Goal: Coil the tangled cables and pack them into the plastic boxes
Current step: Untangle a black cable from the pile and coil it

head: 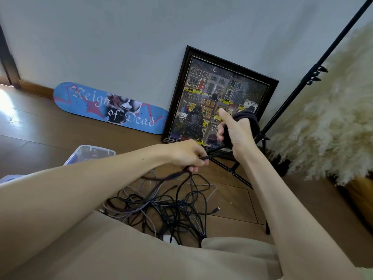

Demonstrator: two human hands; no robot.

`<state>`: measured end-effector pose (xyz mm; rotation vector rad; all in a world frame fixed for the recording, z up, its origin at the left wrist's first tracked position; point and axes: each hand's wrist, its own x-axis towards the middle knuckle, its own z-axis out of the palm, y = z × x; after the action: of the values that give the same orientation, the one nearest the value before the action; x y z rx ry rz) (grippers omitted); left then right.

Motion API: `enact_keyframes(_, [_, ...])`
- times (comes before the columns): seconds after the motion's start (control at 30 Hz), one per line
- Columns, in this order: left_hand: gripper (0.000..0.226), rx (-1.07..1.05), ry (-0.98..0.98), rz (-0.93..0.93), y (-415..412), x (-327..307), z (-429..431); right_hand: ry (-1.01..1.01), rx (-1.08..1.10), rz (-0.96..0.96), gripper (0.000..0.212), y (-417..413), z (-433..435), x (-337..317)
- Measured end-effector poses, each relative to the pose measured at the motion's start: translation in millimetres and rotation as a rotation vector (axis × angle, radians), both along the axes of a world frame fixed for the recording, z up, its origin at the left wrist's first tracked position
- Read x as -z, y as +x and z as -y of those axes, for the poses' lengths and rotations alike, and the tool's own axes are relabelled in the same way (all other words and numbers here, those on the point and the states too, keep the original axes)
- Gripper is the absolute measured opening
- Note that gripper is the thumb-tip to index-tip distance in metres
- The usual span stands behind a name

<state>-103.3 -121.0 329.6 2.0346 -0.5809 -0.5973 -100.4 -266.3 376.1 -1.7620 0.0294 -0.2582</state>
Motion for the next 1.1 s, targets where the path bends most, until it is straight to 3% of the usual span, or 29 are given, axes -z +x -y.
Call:
enact_keyframes(0.1, [0.013,-0.005,0.040,0.142,-2.0,-3.0,-0.3,-0.273,0.027,-0.019,0.056,3.5,0.1,8.7])
enact_keyframes(0.2, [0.014,-0.026,0.124,0.331,1.0,-9.7,-4.1,-0.412,-0.025,-0.073,0.056,6.2,-1.0,15.5])
enact_keyframes(0.37, [0.014,-0.031,0.158,0.475,1.6,-11.9,-5.8,-0.626,-0.055,-0.122,0.054,7.7,-4.8,24.8])
enact_keyframes(0.43, [0.013,-0.036,0.145,0.530,1.6,-13.1,-7.8,-0.612,-0.125,-0.210,0.052,2.4,-4.8,23.9])
enact_keyframes(0.53, [0.013,-0.030,0.154,0.587,2.8,-12.3,-12.6,-0.552,-0.324,-0.533,0.042,-8.3,-7.4,20.5])
enact_keyframes(0.63, [0.012,-0.003,0.222,0.689,1.7,-9.3,-14.1,-0.428,-0.434,-0.698,0.057,-11.1,-10.1,17.9])
enact_keyframes(0.87, [0.021,-0.038,0.346,0.954,0.1,-8.5,-14.3,-0.405,-0.518,-0.758,0.095,-7.2,-9.6,12.7])
enact_keyframes(1.0, [0.015,-0.078,0.263,0.949,7.1,-5.1,-21.9,-0.354,-0.516,-0.757,0.104,-6.9,-6.2,11.5])
enact_keyframes(1.1, [0.014,-0.183,0.328,0.940,12.1,-3.6,-25.6,-0.341,-0.503,-0.781,0.109,-7.4,-6.7,12.2])
